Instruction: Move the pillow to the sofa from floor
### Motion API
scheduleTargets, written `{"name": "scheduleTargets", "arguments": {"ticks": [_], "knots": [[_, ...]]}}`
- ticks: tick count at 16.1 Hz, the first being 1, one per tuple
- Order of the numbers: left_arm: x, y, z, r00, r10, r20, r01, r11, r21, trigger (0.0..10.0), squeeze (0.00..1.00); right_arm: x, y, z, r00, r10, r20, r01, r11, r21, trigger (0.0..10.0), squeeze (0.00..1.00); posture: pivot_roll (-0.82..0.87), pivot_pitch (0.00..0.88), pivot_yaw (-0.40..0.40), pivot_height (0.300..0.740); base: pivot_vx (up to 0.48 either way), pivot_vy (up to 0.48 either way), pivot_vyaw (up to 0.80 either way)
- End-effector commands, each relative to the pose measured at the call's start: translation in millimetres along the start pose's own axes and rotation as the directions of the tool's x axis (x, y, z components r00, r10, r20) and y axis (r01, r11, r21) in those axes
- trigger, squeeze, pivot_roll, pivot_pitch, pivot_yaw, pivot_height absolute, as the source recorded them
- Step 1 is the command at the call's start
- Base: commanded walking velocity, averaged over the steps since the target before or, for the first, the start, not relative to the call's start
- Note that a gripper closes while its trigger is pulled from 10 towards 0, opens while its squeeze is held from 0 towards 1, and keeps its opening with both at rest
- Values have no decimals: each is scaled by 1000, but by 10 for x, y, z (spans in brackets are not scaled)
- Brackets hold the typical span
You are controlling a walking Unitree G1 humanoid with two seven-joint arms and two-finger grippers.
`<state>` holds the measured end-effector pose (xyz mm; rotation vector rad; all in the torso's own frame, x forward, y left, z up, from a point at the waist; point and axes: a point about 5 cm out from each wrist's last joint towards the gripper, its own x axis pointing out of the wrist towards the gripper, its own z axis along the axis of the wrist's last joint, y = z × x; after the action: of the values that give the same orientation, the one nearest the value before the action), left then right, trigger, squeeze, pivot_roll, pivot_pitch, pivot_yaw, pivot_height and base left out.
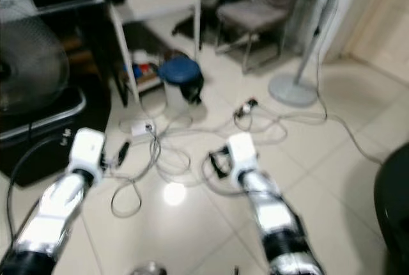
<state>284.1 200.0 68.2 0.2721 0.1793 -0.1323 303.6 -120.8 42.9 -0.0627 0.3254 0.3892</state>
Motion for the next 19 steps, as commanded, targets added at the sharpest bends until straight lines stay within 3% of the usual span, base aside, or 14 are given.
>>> {"name": "scheduleTargets", "arguments": {"ticks": [1,19], "knots": [[33,-51,69,1000,-20,22,20,1000,7,10000,0,-9,-56,-4,1000,-18,-8,18,1000,-6,10000,0,115,0,10,740,0,0,800],[65,-105,85,998,-55,27,55,998,14,10000,0,-10,-68,-36,1000,-26,-11,26,1000,-6,10000,0,102,0,21,740,0,0,800]]}}
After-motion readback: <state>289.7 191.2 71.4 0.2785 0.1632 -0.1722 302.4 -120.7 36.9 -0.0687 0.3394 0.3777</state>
